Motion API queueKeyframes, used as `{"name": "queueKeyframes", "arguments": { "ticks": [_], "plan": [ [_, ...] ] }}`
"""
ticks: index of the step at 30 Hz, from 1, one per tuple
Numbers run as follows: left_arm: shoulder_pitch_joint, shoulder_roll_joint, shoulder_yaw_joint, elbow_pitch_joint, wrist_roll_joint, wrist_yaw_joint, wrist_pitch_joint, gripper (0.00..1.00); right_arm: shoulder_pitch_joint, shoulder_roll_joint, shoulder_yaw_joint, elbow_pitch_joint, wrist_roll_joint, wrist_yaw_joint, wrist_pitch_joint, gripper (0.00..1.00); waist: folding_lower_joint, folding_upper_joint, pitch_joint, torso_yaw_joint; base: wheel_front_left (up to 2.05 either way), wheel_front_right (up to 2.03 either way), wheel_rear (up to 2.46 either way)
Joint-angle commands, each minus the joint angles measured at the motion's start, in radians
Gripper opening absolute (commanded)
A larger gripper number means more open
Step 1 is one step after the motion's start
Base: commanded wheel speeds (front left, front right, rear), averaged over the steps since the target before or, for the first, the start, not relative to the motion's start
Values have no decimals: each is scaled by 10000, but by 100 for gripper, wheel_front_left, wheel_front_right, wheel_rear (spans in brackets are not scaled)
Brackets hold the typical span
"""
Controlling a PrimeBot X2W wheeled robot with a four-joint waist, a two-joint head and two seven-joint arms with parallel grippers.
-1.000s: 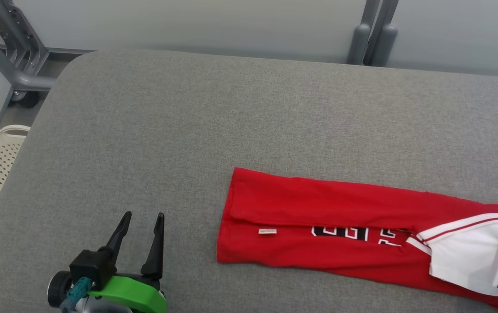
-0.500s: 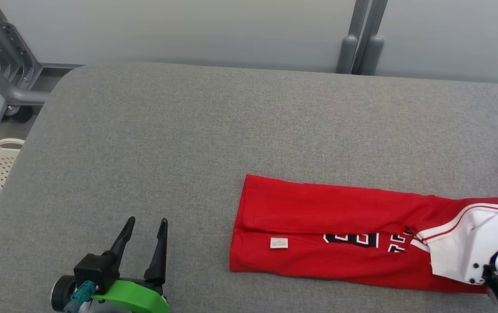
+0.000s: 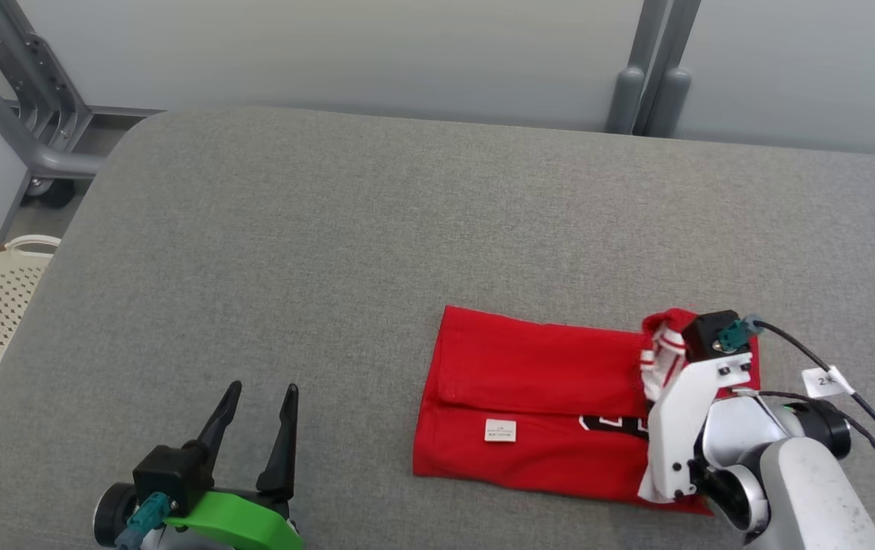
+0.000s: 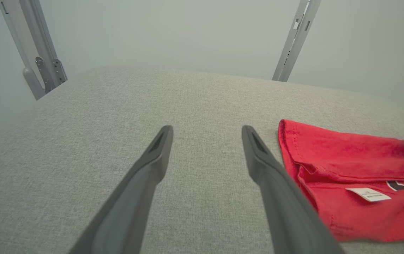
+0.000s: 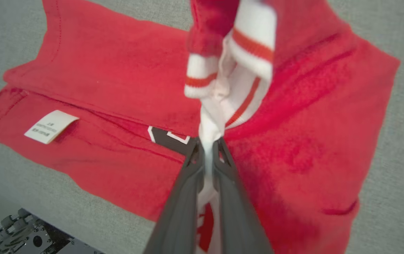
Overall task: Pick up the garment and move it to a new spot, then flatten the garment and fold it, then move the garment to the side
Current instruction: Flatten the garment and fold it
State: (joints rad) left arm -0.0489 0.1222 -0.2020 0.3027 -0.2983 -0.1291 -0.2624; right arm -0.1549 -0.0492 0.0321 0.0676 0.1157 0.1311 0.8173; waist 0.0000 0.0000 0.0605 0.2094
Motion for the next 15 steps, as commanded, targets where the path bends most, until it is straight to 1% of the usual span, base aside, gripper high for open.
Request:
{"name": "queueKeyframes", "arguments": {
  "ticks": [1, 4, 10, 15],
  "plan": [
    [-105, 17, 5, 20, -47, -25, -29, 100, -163, -28, 161, 179, 166, -10, -40, 0, 0, 0, 14, 86, 0, 0, 0],
    [-102, 5, 19, 15, -31, -25, -29, 100, -458, -30, 602, 670, 642, -10, -197, 0, 0, 0, 38, 194, 0, 0, 0],
    [-138, -8, -1, 10, -5, -25, -29, 100, -1075, -30, 1320, 1616, 1995, -10, -590, 0, 0, 0, 73, 384, 0, 0, 0],
    [-180, -31, -57, 39, 1, -25, -29, 100, -1648, -28, 1842, 2381, 2622, -7, -918, 0, 0, 0, 124, 512, 0, 0, 0]
  ]
}}
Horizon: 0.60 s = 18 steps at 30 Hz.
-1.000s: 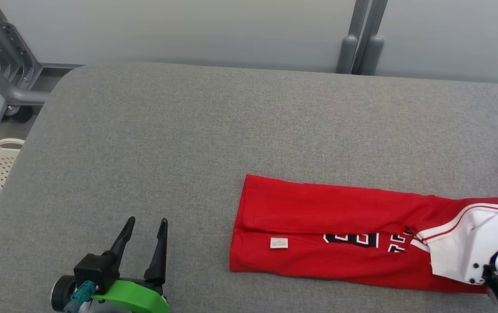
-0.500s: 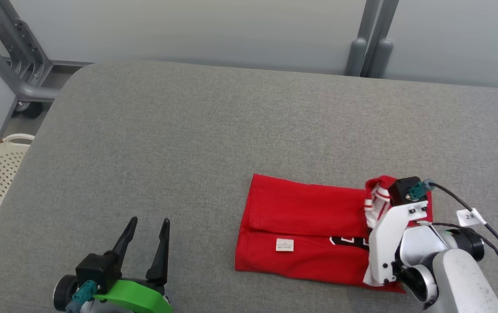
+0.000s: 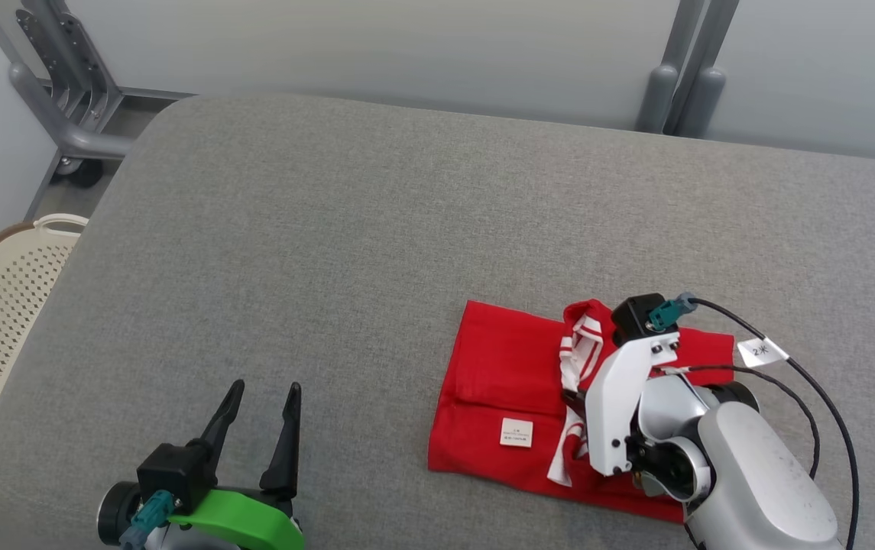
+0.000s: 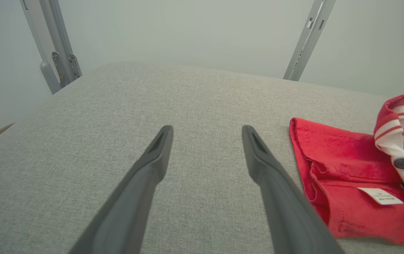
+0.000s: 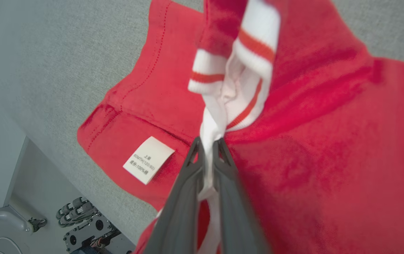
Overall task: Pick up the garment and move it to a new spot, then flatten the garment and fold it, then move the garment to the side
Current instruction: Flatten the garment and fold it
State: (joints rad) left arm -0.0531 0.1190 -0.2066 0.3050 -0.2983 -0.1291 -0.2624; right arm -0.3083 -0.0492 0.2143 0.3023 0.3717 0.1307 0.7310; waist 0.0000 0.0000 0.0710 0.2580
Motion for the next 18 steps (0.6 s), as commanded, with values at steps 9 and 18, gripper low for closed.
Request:
{"name": "queueKeyframes", "arguments": {
  "ticks": [9, 18],
  "plan": [
    [-199, -14, -75, 75, -32, -25, -29, 100, -1052, -24, 862, 1390, 865, -2, -587, 0, 0, 0, 99, 280, 0, 0, 0],
    [-217, -61, -83, 91, -4, -25, -29, 100, -1625, -28, 1530, 2080, 1541, -3, -1086, 0, 0, 0, 161, 372, 0, 0, 0]
  ]
}}
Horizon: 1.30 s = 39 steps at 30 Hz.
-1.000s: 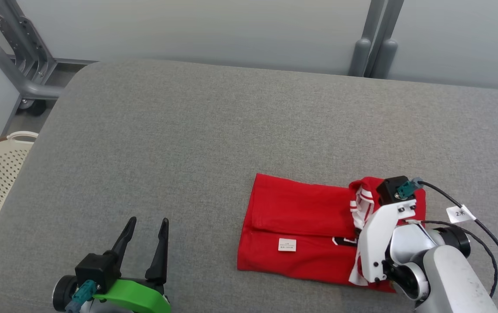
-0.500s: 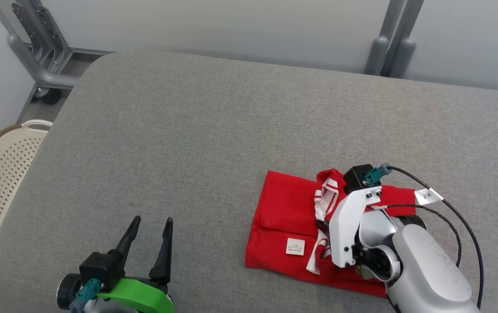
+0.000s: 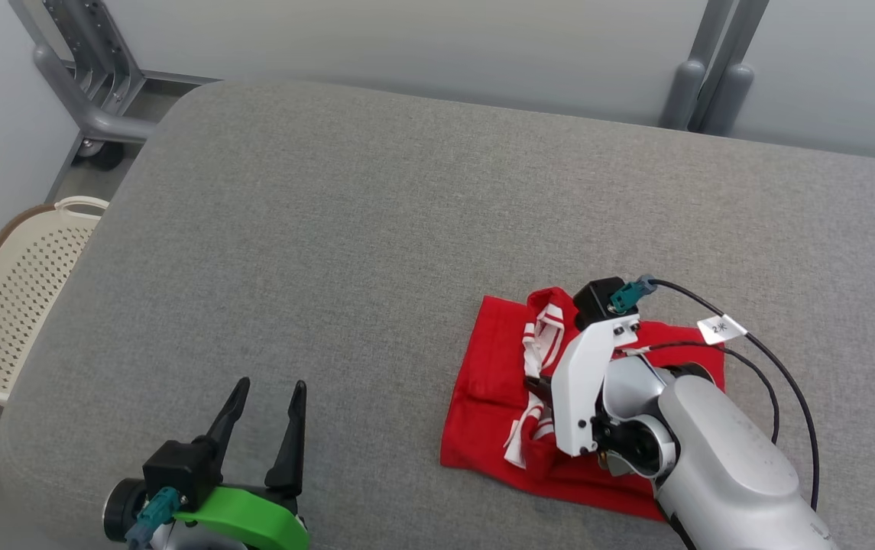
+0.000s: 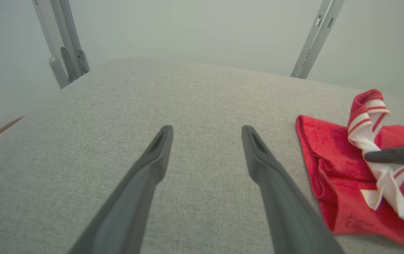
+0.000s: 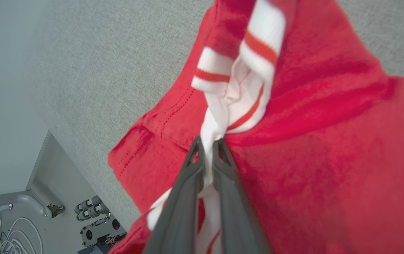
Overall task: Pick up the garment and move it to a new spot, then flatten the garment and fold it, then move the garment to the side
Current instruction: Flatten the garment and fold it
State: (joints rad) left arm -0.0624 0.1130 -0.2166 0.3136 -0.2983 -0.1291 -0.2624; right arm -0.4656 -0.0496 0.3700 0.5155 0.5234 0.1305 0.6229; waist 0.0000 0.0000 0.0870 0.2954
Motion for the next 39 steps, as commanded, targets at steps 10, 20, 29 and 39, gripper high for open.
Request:
{"name": "queueKeyframes", "arguments": {
  "ticks": [10, 20, 29, 39],
  "plan": [
    [-202, -35, -219, 114, -51, -25, -29, 100, -554, -17, 563, 980, 590, 0, -489, 0, 0, 0, -7, 275, 0, 0, 0],
    [-95, -27, -221, 172, -37, -25, -29, 100, -816, -18, 771, 1689, 1051, 0, -1271, 100, 0, 0, -92, 376, 0, 0, 0],
    [55, 63, -179, 198, -5, -25, -29, 100, -1264, -26, 867, 1406, 2250, -1, -2780, 100, 0, 0, -360, 284, 0, 0, 0],
    [358, 58, 147, 41, 142, -15, -29, 100, -525, -390, -1496, 1472, -506, -1, -3332, 100, 0, 0, -659, -86, 0, 0, 0]
  ]
}}
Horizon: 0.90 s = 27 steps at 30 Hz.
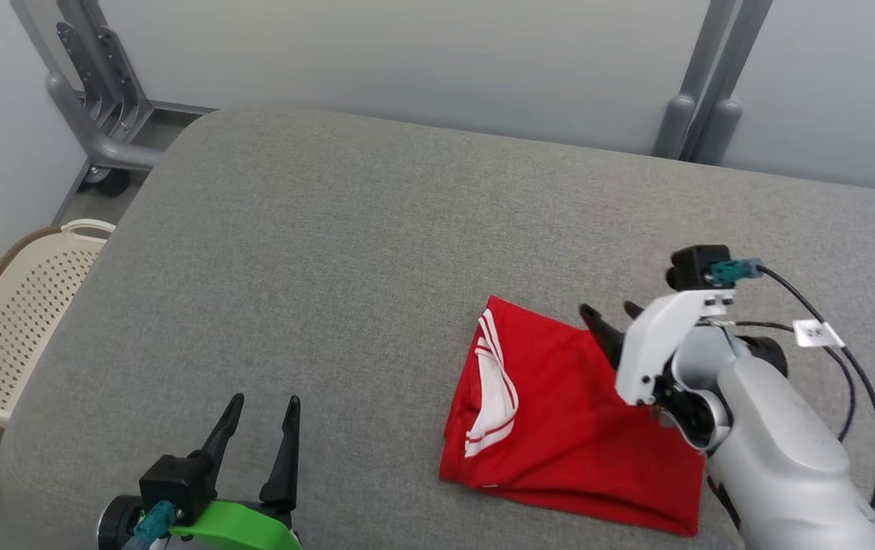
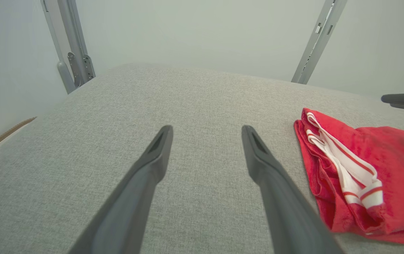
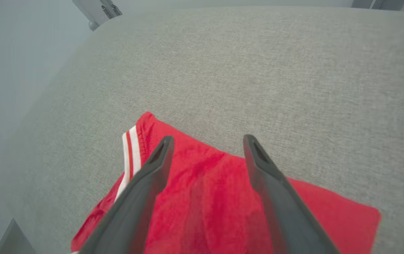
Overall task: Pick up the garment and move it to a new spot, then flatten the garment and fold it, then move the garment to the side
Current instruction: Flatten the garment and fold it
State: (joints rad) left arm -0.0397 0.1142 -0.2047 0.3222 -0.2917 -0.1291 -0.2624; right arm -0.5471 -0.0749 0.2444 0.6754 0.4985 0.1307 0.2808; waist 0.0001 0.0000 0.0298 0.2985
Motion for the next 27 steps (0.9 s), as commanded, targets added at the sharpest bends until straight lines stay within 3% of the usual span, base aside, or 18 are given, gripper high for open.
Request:
{"name": "queueKeyframes", "arguments": {
  "ticks": [1, 5, 10, 18, 19, 20, 21, 22, 27],
  "plan": [
    [147, 39, 51, -59, 83, -16, -29, 100, 473, -226, -595, -308, -565, -3, 184, 100, -1, 0, -115, -173, 0, 0, 0],
    [212, 5, 61, -60, 121, -17, -29, 100, 1188, -306, -1668, -1076, -1294, -2, 566, 100, -1, 0, -173, -318, 0, 0, 0],
    [219, -30, 86, -74, 138, -19, -29, 100, 2430, -86, -3049, -2939, -2112, -3, 1413, 100, -1, 0, -175, -521, 0, 0, 0],
    [11, -66, 87, -79, 161, -22, -29, 100, 3793, 211, -2867, -5318, -2310, -3, 2566, 100, -1, 0, -12, -604, 0, 0, 0],
    [-31, -75, 61, -77, 164, -22, -29, 100, 3863, 222, -2750, -5461, -2290, -3, 2614, 90, -1, 0, 19, -584, 0, 0, 0],
    [-76, -81, 37, -77, 163, -22, -29, 100, 3923, 230, -2600, -5570, -2211, -3, 2623, 47, -1, 0, 49, -552, 0, 0, 0],
    [-109, -83, 5, -74, 157, -22, -29, 100, 3990, 237, -2427, -5631, -2136, -2, 2617, 20, -1, 0, 74, -517, 0, 0, 0],
    [-128, -82, -17, -72, 141, -23, -29, 100, 4037, 237, -2259, -5643, -2055, -3, 2633, 0, -1, 0, 97, -479, 0, 0, 0],
    [-135, -58, -17, -80, 63, -23, -29, 100, 3896, 232, -1367, -5347, -1780, -2, 2508, 0, -1, 0, 221, -353, 0, 0, 0]
  ]
}}
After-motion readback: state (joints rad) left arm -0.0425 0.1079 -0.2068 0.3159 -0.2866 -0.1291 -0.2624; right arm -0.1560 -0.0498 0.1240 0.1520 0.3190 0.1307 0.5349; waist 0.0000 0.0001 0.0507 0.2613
